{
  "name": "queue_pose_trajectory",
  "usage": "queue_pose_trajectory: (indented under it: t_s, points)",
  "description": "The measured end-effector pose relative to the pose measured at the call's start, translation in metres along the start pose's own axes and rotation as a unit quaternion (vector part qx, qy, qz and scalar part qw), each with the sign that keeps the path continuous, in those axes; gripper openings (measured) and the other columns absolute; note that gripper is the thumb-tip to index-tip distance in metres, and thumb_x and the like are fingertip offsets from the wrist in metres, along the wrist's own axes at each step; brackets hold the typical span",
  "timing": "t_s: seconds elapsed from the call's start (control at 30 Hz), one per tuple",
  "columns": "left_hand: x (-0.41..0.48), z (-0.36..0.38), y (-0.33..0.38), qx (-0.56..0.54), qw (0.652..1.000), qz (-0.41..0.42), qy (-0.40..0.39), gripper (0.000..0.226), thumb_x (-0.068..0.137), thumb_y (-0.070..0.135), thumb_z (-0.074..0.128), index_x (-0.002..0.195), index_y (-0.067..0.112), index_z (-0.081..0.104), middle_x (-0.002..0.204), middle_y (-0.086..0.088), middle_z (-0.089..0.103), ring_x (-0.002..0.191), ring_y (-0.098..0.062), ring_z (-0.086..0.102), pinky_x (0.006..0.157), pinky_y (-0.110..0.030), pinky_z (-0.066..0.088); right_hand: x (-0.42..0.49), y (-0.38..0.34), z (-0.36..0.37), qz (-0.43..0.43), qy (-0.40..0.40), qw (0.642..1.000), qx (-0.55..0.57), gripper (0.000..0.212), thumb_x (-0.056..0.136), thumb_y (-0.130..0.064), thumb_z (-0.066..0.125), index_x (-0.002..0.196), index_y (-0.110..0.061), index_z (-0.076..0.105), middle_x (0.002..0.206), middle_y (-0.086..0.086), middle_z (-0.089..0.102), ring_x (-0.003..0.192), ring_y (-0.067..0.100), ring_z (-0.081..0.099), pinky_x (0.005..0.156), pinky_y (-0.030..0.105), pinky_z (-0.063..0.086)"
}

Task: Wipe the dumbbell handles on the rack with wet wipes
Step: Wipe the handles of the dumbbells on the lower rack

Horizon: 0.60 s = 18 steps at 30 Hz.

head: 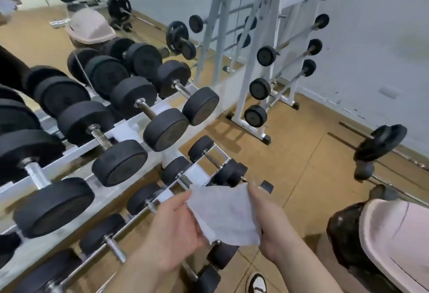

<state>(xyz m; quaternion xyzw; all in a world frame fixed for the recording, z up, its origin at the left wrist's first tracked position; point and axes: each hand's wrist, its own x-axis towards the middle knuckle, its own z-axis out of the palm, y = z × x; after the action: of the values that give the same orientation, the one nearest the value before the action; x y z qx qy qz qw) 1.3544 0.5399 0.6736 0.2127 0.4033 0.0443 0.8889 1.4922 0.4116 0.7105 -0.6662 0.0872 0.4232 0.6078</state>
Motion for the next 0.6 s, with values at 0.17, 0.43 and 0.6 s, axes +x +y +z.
queue_pose_trajectory:
  t_s: [0.17, 0.43, 0.6]
  points:
    - [0.045, 0.085, -0.036, -0.069, 0.997, 0.023, 0.037, 0.042, 0.086, 0.033, 0.07, 0.119, 0.006, 0.075, 0.117, -0.02, 0.074, 0.091, -0.034, 0.071, 0.075, -0.039, 0.049, 0.065, -0.058, -0.036, 0.02, -0.079, 0.996, -0.04, 0.035, 0.101, -0.048, 0.063, 0.106, -0.015, 0.067, 0.101, 0.013, 0.079, 0.089, 0.029, 0.078, 0.088, 0.044, 0.059]
    - [0.056, 0.114, 0.01, -0.126, 0.979, 0.141, 0.071, 0.043, 0.088, 0.017, 0.07, 0.129, 0.003, 0.069, 0.126, -0.023, 0.07, 0.113, -0.039, 0.07, 0.098, -0.051, 0.052, 0.124, -0.119, 0.002, 0.023, -0.194, 0.972, -0.128, 0.038, 0.099, -0.048, 0.066, 0.119, -0.016, 0.069, 0.105, 0.015, 0.079, 0.097, 0.036, 0.077, 0.094, 0.053, 0.06]
    - [0.064, 0.103, 0.055, -0.113, 0.982, 0.146, 0.041, 0.03, 0.095, 0.014, 0.061, 0.118, 0.002, 0.076, 0.128, -0.024, 0.069, 0.115, -0.04, 0.07, 0.102, -0.052, 0.048, 0.145, -0.128, 0.052, 0.019, -0.214, 0.966, -0.143, 0.037, 0.098, -0.049, 0.068, 0.119, -0.019, 0.067, 0.102, 0.012, 0.08, 0.093, 0.031, 0.079, 0.094, 0.054, 0.06]
